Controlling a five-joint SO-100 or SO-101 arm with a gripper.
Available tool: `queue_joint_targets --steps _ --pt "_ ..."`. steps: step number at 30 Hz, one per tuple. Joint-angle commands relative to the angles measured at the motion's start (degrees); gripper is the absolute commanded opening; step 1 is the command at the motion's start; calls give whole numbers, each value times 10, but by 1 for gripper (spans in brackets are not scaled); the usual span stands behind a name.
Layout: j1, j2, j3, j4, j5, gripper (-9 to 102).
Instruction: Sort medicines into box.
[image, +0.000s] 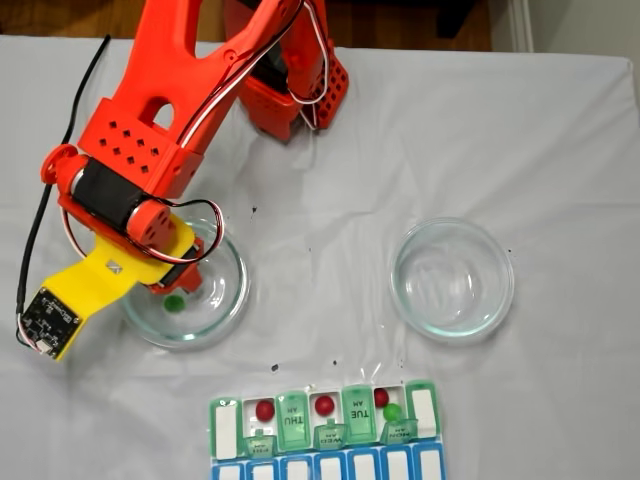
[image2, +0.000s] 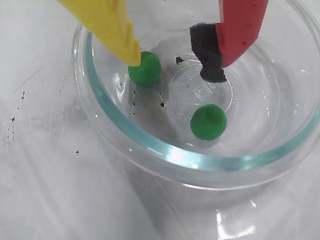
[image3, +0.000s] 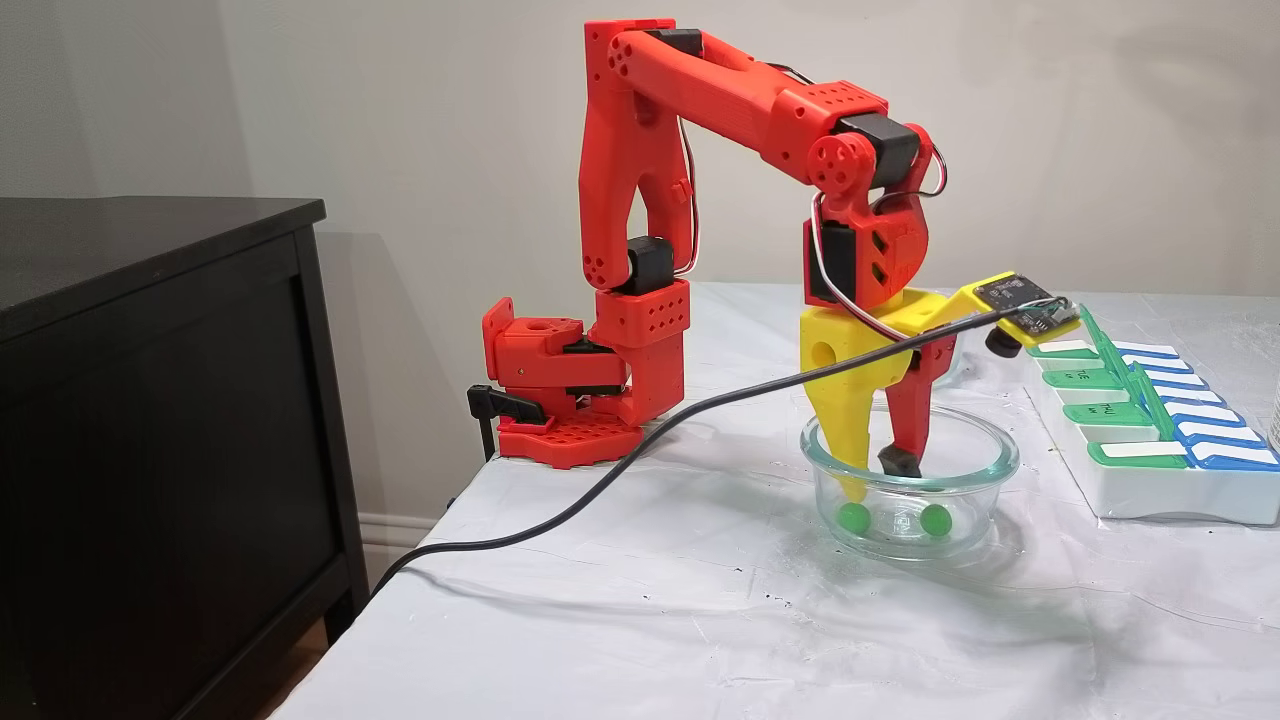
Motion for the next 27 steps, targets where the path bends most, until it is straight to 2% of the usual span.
queue_joint_targets --steps 1,27 --pt "6 40 -47 13 -17 21" --pt "21 46 -8 11 -48 24"
